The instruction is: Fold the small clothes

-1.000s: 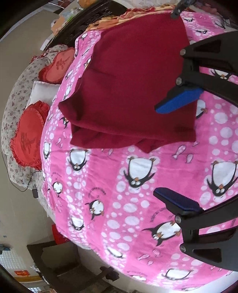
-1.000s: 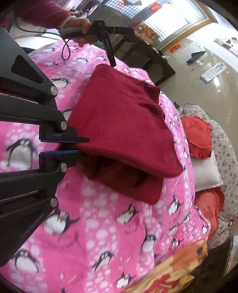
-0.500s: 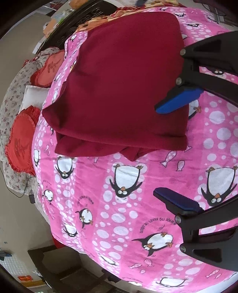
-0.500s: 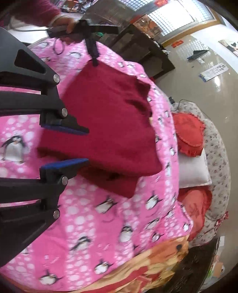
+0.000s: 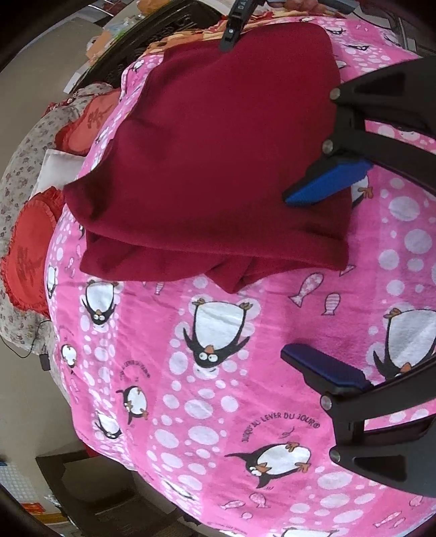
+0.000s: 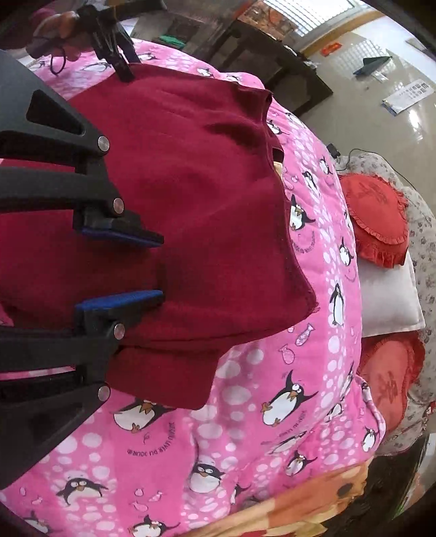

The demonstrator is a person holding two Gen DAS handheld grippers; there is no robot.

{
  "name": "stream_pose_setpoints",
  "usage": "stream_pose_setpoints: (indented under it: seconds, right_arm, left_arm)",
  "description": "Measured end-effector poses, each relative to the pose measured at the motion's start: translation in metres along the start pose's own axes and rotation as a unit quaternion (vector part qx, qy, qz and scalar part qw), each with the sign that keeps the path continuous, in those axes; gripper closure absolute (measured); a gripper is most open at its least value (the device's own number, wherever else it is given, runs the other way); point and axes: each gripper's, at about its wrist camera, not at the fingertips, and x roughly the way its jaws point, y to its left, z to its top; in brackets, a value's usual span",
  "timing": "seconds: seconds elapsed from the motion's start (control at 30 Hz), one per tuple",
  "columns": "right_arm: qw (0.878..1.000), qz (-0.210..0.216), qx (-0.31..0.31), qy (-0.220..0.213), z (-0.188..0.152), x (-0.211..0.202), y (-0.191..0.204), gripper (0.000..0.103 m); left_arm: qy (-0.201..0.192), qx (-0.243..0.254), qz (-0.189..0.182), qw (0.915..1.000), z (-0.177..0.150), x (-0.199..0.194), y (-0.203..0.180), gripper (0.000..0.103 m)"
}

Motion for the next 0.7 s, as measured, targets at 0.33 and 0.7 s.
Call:
stream_pose_setpoints:
  seconds: [0.33,0.7]
  right_arm:
    - [0.996,0.045,-0.075,-0.007,0.023,-0.01,0.083,0.1]
    - [0.984,0.087,-0.154,0.012,0.051,0.054,0.199,0.1]
  left_arm:
    - [0.002,-0.011,-0.014,0.9998,-0.001,-0.002,0.005,0.015]
    - [-0.002,-0.016,-0.024,0.9996,-0.003,0.003,0.01,0.012]
